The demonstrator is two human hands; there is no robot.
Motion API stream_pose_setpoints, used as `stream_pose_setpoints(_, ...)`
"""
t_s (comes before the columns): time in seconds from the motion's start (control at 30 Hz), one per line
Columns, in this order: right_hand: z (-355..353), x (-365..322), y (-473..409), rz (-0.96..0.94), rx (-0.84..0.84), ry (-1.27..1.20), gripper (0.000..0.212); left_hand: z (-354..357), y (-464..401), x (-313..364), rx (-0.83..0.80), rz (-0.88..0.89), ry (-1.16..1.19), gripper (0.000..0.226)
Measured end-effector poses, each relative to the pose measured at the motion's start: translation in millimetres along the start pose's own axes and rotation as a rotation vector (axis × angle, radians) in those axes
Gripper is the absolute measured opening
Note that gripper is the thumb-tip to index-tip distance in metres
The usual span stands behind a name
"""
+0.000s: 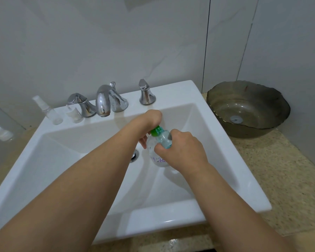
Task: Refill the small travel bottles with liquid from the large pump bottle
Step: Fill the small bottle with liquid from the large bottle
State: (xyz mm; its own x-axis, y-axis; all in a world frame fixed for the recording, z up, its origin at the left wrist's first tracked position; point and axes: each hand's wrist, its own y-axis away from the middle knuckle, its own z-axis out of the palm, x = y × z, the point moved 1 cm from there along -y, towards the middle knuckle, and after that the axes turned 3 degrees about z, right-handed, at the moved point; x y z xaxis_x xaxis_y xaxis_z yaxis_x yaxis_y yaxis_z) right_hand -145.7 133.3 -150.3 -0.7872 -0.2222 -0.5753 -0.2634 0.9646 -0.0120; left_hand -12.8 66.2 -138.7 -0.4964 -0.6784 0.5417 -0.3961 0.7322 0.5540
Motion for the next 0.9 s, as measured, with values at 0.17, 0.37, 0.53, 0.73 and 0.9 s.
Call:
stream_pose_setpoints(0.17,1,0,0,0.002,-0.004,-0.006,0.034,0,-2,-1,-0.016,0.019,-0.027,0.053)
stream_pose_setpoints(0.37,0,-1,0,0.009,0.008,-0.051,0.033,-6,5,4,-0.081,0.007,-0.009,0.081)
stream_pose_setpoints(0.53,-1,-1,1,-0.004,0.070,-0.073,0.038,-16,15,10,-0.198,-0.037,0.058,0.107)
stream_pose_setpoints(0.73,-2,0,1,-0.031,0.110,-0.077,0.037,-17,15,14,-0.225,-0.065,0.072,0.118)
stream_pose_setpoints(0.9,-2,0,0,-0.024,0.087,-0.074,0.038,-11,10,9,-0.154,-0.084,0.049,0.100)
